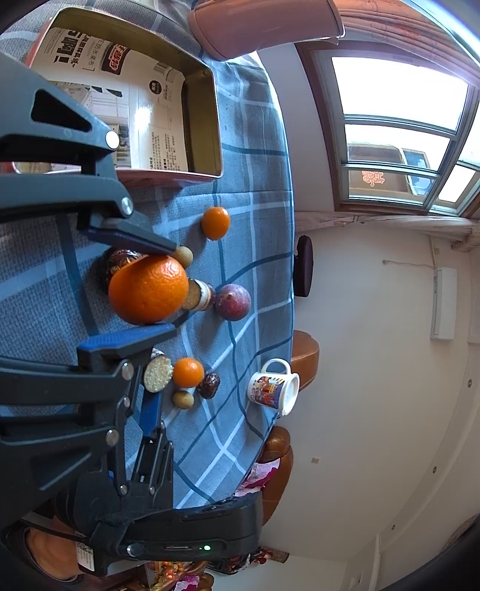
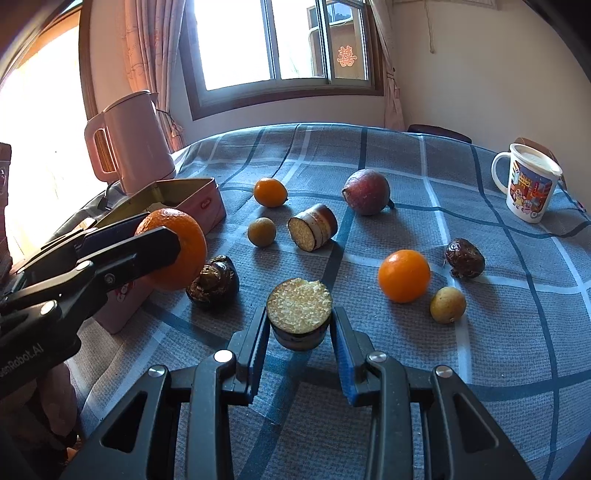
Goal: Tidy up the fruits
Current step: 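Lift the orange with left tool while right tool lifts the cut fruit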
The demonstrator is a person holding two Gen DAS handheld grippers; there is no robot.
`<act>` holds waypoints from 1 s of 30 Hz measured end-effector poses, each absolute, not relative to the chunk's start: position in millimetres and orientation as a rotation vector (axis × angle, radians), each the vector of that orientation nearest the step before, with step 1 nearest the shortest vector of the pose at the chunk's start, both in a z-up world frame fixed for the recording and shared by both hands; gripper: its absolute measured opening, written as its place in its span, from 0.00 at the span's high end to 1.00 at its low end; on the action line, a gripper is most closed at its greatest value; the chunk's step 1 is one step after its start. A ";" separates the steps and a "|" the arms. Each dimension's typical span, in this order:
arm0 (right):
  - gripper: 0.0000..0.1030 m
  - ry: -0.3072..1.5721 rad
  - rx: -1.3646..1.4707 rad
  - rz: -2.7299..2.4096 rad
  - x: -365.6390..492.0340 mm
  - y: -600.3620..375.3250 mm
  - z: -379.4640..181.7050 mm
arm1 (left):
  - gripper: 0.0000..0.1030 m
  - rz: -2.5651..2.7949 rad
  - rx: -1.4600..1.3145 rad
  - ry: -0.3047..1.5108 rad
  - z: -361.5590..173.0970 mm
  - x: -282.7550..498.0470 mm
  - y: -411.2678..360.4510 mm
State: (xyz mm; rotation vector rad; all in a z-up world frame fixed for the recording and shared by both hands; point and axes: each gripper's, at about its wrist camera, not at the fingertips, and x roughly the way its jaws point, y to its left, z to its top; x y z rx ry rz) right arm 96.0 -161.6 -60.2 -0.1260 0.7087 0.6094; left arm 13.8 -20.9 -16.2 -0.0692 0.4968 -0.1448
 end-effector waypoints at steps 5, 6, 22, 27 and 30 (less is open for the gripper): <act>0.65 0.668 -0.125 0.614 90.3 -163.3 -56.3 | 0.62 -0.146 -0.067 0.492 -17.1 13.0 -23.0; 0.65 0.658 -0.125 0.616 89.0 -163.6 -55.5 | 0.62 -0.146 -0.065 0.492 -17.5 12.6 -23.6; 0.65 0.539 -0.133 0.636 70.4 -167.6 -47.0 | 0.62 -0.135 -0.045 0.459 -16.1 6.0 -26.2; 0.65 0.513 -0.134 0.641 65.7 -168.1 -45.2 | 0.62 -0.130 -0.043 0.448 -14.8 4.3 -26.4; 0.65 0.499 -0.135 0.644 63.4 -168.8 -44.4 | 0.62 -0.126 -0.039 0.440 -13.7 3.2 -26.9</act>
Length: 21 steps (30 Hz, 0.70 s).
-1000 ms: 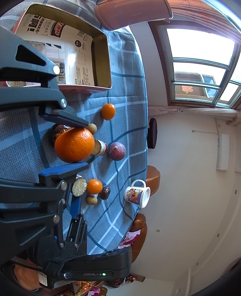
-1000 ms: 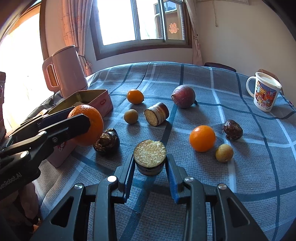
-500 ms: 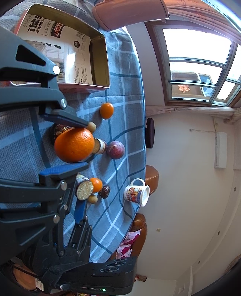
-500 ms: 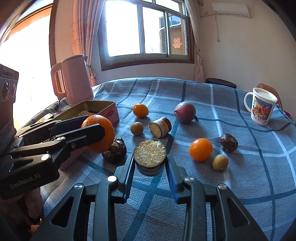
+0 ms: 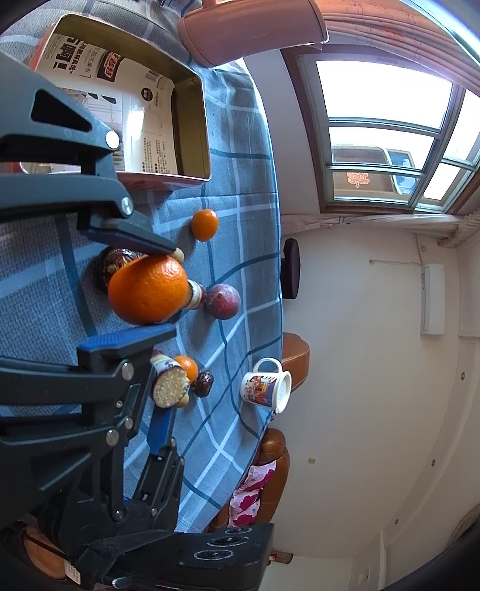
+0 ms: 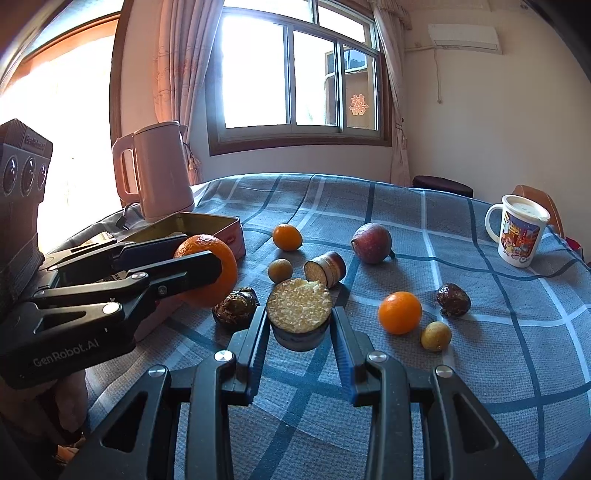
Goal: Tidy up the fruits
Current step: 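Lift the orange with left tool while right tool lifts the cut fruit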
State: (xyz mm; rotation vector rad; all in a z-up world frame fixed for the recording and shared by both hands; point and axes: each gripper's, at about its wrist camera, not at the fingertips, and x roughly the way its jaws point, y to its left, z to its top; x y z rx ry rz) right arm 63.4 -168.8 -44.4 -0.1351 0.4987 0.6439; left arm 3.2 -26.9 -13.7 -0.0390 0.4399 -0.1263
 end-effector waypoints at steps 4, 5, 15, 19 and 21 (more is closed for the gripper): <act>0.65 0.482 -0.133 0.644 61.5 -170.0 -42.9 | 0.62 -0.121 -0.036 0.427 -11.6 1.0 -27.1; 0.65 0.478 -0.133 0.645 60.9 -170.1 -42.6 | 0.62 -0.120 -0.035 0.423 -11.1 0.4 -27.3; 0.65 0.435 -0.135 0.654 54.4 -171.4 -40.0 | 0.62 -0.110 -0.030 0.397 -7.4 -3.6 -26.8; 0.65 0.420 -0.134 0.656 51.5 -172.6 -39.3 | 0.62 -0.104 -0.023 0.385 -5.8 -5.2 -27.1; 0.65 0.412 -0.133 0.657 50.1 -173.5 -39.0 | 0.62 -0.103 -0.021 0.381 -5.0 -5.9 -27.2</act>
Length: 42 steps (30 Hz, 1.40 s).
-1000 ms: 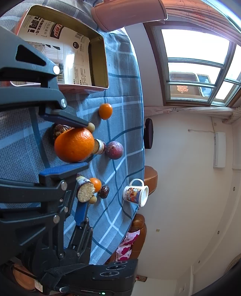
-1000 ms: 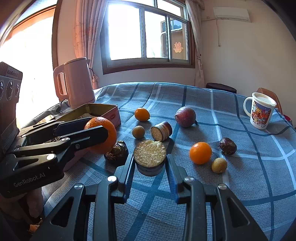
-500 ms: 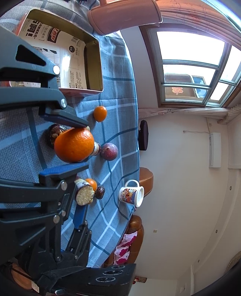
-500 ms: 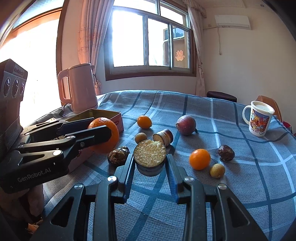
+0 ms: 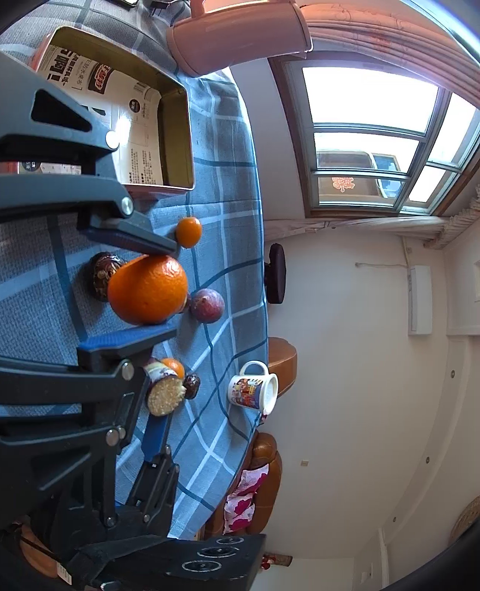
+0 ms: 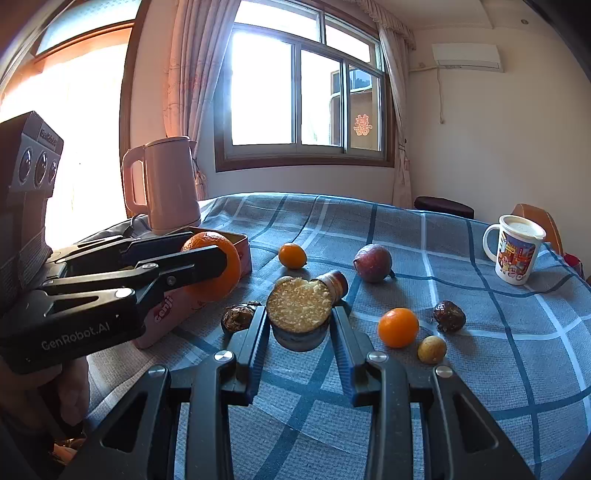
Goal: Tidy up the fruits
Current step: 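Lift the orange with left tool while right tool lifts the cut fruit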
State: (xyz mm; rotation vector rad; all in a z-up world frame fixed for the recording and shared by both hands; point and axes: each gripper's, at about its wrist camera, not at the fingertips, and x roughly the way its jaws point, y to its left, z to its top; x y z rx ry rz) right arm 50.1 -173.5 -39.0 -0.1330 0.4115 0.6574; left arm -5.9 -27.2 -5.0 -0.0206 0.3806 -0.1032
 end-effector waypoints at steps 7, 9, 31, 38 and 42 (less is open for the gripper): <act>0.65 0.378 -0.133 0.663 44.6 -175.0 -36.6 | 0.62 -0.099 -0.020 0.363 -2.4 -8.3 -27.0; 0.65 0.370 -0.133 0.666 43.7 -175.6 -36.0 | 0.62 -0.098 -0.021 0.359 -2.1 -9.0 -26.9; 0.65 0.286 -0.125 0.678 30.0 -180.5 -31.1 | 0.62 -0.065 0.018 0.283 9.0 -19.4 -27.0; 0.65 0.276 -0.116 0.677 27.5 -182.9 -30.0 | 0.62 -0.045 0.030 0.270 11.0 -22.3 -26.3; 0.65 0.276 -0.113 0.681 27.3 -183.9 -27.3 | 0.62 -0.034 0.034 0.266 11.5 -24.2 -25.3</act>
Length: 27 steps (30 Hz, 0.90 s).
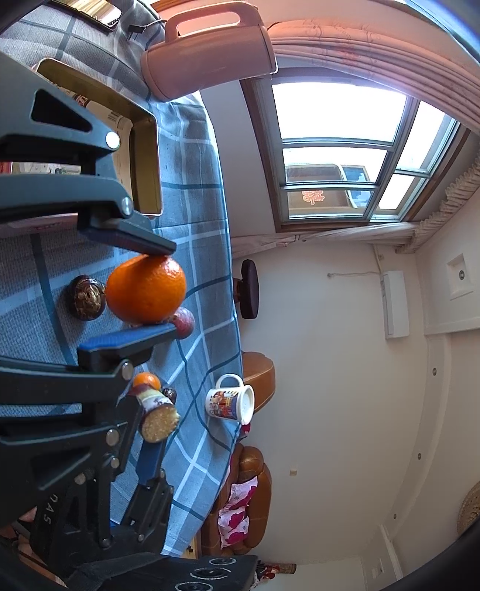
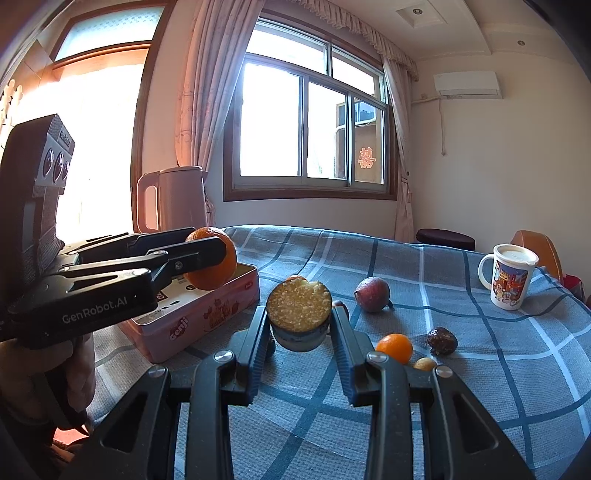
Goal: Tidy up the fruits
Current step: 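Lift the orange with left tool while right tool lifts the cut fruit, then lower the orange into the tin with left tool while right tool releases cut fruit there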
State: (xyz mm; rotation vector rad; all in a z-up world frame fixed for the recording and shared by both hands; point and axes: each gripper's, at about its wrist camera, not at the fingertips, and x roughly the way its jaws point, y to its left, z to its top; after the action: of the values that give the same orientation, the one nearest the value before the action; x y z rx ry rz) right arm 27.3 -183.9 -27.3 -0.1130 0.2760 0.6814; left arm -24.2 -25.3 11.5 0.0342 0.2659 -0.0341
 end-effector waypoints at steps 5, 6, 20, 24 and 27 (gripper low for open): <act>0.65 0.271 -0.121 0.689 27.3 -181.6 -20.4 | 0.62 -0.010 0.041 0.268 13.1 -24.6 -21.3; 0.65 0.270 -0.123 0.691 27.3 -180.5 -18.9 | 0.62 -0.005 0.040 0.268 13.4 -24.6 -19.8; 0.65 0.289 -0.146 0.748 34.4 -154.2 -2.1 | 0.63 0.059 0.003 0.308 10.4 -19.0 7.4; 0.65 0.303 -0.150 0.764 38.2 -143.9 0.0 | 0.63 0.083 -0.012 0.322 8.9 -16.8 18.3; 0.65 0.315 -0.155 0.774 41.1 -135.6 1.0 | 0.63 0.101 -0.027 0.329 7.8 -16.6 27.0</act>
State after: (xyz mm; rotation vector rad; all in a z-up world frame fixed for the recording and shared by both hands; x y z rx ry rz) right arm 41.1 -135.6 1.0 -0.1555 0.3153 0.7744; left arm -16.6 27.0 7.8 -0.0268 0.3294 0.1015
